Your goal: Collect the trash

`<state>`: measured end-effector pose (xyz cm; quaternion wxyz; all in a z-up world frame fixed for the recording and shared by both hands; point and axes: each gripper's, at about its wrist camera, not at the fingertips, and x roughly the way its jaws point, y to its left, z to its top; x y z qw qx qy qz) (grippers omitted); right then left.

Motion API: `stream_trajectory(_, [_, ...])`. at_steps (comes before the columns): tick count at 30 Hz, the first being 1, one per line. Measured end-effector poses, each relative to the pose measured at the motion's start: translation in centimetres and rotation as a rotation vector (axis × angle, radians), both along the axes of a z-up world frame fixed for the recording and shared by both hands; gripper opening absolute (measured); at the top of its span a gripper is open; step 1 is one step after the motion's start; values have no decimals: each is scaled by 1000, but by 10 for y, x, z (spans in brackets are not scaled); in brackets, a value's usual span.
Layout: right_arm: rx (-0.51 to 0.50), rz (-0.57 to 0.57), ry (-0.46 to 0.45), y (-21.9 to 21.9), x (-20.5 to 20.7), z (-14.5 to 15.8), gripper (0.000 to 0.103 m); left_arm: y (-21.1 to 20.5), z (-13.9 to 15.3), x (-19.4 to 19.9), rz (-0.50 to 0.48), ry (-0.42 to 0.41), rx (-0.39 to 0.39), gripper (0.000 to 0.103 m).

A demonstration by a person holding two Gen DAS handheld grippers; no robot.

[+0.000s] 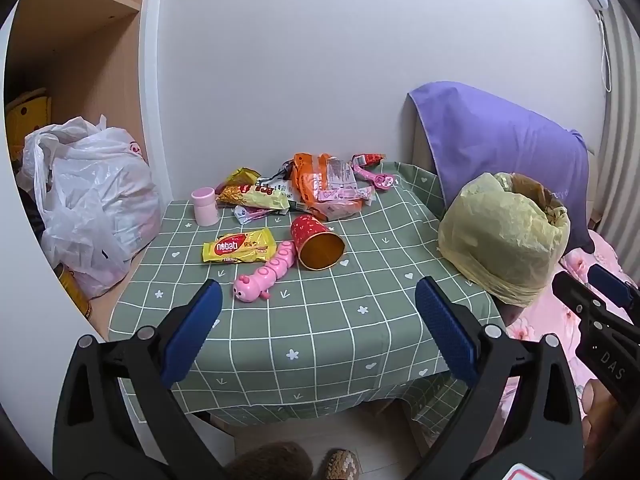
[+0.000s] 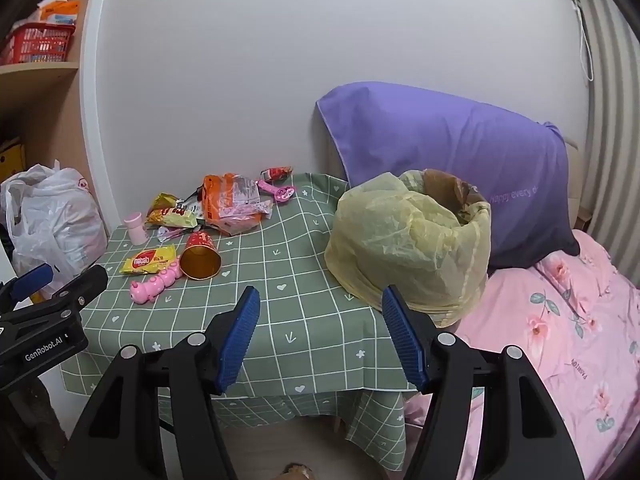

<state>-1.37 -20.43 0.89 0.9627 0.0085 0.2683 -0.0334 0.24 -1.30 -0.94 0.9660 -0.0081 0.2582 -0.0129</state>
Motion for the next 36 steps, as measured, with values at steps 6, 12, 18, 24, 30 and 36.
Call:
stream_trajectory(6, [-2, -14, -9, -3, -6, 1, 60, -1, 1, -3, -17, -4, -1, 92])
stream_trajectory(12, [-1, -15, -6, -3, -6, 0, 60, 3, 4, -1, -20, -1, -3, 92])
stream_trajectory(18, [-2, -17, -9, -3, -4, 1, 60, 3, 5, -1, -20, 0, -4, 92])
stream_trajectory(24, [-2, -21, -4, -3, -4, 1, 60, 3, 6, 1, -23, 2, -4, 92])
stream_trajectory(30, [-6, -29, -11, -5, -4, 1, 60, 0, 4, 3, -28, 6, -5, 92])
stream_trajectory(36, [-4, -37, -9, -6, -4, 0, 60, 1, 4, 4, -32, 6, -7, 92])
